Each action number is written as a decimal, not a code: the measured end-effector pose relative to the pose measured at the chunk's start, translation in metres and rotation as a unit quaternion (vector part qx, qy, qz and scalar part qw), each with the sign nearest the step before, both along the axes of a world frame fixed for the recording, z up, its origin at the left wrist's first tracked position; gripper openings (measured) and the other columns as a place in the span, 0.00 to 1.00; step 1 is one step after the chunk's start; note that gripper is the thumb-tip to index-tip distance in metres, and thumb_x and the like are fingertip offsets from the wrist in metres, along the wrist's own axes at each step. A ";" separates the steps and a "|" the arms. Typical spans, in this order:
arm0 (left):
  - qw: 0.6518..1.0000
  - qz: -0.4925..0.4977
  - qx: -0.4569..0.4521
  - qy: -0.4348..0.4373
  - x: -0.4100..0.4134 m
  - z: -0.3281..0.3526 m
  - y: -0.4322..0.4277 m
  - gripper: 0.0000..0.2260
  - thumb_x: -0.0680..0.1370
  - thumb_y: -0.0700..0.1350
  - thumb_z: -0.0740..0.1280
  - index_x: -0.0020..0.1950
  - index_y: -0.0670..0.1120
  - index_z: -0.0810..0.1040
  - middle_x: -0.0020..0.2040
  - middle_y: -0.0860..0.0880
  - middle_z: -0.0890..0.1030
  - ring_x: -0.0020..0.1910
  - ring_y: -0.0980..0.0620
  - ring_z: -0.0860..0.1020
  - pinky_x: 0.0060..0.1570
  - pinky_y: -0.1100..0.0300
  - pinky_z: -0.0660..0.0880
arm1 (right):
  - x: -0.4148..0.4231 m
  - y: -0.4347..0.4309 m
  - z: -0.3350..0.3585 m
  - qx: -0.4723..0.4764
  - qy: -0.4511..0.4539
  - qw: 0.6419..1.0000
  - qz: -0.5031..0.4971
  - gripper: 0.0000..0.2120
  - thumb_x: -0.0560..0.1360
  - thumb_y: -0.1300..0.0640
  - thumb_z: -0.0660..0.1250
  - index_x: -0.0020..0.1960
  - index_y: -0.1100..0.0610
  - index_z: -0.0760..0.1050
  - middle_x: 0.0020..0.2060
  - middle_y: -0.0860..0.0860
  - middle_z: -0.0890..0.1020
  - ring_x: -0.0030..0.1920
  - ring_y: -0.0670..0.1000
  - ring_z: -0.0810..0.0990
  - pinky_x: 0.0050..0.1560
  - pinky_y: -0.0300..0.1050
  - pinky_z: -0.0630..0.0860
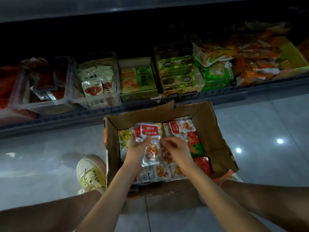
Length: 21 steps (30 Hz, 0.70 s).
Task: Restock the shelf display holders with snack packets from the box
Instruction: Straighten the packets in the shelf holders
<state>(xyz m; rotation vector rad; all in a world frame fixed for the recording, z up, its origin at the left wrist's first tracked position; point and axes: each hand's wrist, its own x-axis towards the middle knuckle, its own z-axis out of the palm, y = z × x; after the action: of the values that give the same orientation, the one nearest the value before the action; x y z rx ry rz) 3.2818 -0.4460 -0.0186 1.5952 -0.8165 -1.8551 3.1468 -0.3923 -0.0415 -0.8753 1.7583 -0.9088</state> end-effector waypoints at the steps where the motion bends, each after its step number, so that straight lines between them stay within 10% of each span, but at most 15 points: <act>1: 1.000 -0.002 0.005 -0.005 0.004 -0.004 -0.002 0.13 0.76 0.41 0.68 0.59 0.50 0.74 0.53 0.49 0.82 0.52 0.48 0.80 0.53 0.51 0.75 | -0.005 0.004 -0.009 0.017 0.000 0.999 -0.031 0.06 0.78 0.59 0.65 0.50 0.56 0.80 0.43 0.48 0.82 0.44 0.45 0.82 0.46 0.38 0.78; 11: 0.998 0.019 0.061 -0.015 0.009 -0.059 -0.006 0.18 0.76 0.42 0.69 0.65 0.49 0.72 0.56 0.48 0.81 0.55 0.46 0.79 0.57 0.45 0.74 | -0.051 -0.005 -0.094 0.287 0.113 0.930 -0.200 0.21 0.75 0.44 0.67 0.56 0.61 0.76 0.52 0.57 0.81 0.52 0.57 0.80 0.44 0.44 0.71; 21: 0.998 0.008 0.062 -0.021 0.005 -0.070 -0.020 0.18 0.75 0.42 0.70 0.64 0.48 0.73 0.56 0.46 0.81 0.55 0.45 0.80 0.58 0.43 0.75 | -0.059 -0.023 -0.104 0.283 0.033 0.924 -0.254 0.09 0.77 0.54 0.66 0.51 0.61 0.77 0.49 0.56 0.81 0.47 0.54 0.78 0.45 0.43 0.70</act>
<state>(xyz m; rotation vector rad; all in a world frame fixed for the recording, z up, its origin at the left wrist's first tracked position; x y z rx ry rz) 3.2863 -0.4664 -0.0886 1.7169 -0.7172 -1.8992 3.0883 -0.4149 -0.1452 -0.0683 2.1934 -0.6202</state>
